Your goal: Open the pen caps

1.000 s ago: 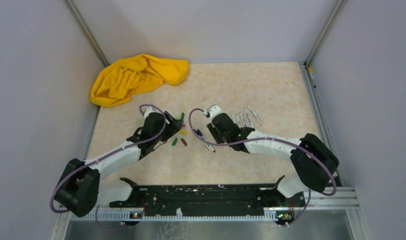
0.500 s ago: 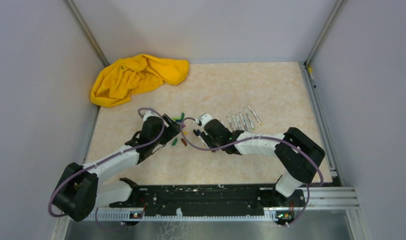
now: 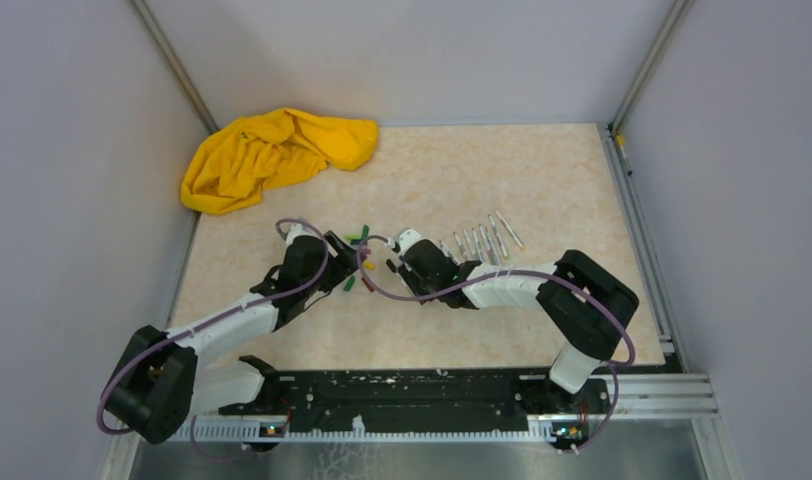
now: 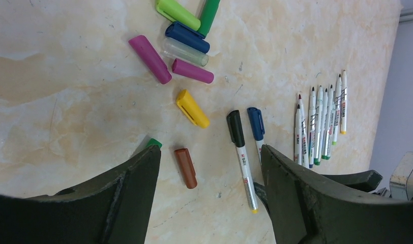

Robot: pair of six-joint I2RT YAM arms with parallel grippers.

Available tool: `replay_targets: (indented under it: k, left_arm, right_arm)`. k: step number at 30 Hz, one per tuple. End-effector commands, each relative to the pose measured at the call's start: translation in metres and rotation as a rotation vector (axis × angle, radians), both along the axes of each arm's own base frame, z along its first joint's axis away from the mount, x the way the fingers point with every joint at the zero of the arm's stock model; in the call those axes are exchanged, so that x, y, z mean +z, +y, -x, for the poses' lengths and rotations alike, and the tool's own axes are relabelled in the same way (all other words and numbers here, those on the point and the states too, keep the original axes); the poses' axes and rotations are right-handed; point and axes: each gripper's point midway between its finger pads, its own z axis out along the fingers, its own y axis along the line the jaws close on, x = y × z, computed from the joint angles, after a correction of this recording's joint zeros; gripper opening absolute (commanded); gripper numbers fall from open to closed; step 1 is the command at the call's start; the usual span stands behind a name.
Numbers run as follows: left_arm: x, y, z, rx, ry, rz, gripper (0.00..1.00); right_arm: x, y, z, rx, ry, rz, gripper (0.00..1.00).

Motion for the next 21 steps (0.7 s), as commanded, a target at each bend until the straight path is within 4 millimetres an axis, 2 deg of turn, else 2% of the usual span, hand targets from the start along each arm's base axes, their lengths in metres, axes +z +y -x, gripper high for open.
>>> replay_targets:
  k: [1,3,5,9,14,21]
  left_arm:
    - [0.009,-0.006,-0.001,-0.013,-0.028,0.039,0.78]
    - [0.011,-0.006,-0.001,-0.013,-0.031,0.043,0.78]
    - [0.012,-0.006,-0.001,-0.015,-0.033,0.045,0.78]
    - [0.014,-0.008,0.000,-0.020,-0.038,0.051,0.78]
    - [0.020,-0.015,0.001,-0.054,-0.047,0.069,0.78]
    - [0.033,-0.039,0.003,-0.123,-0.066,0.119,0.78]
  right_arm:
    - [0.000,0.010,-0.004,-0.008,-0.008,-0.020,0.36]
    - [-0.004,0.009,-0.002,-0.012,0.004,-0.009,0.29]
    - [-0.008,0.006,0.000,-0.019,0.017,0.003,0.18]
    - [-0.007,0.001,0.002,-0.037,0.015,-0.006,0.00]
    - [0.008,-0.004,0.000,-0.053,-0.025,-0.022,0.00]
    - [0.052,-0.003,-0.002,-0.045,-0.103,-0.116,0.00]
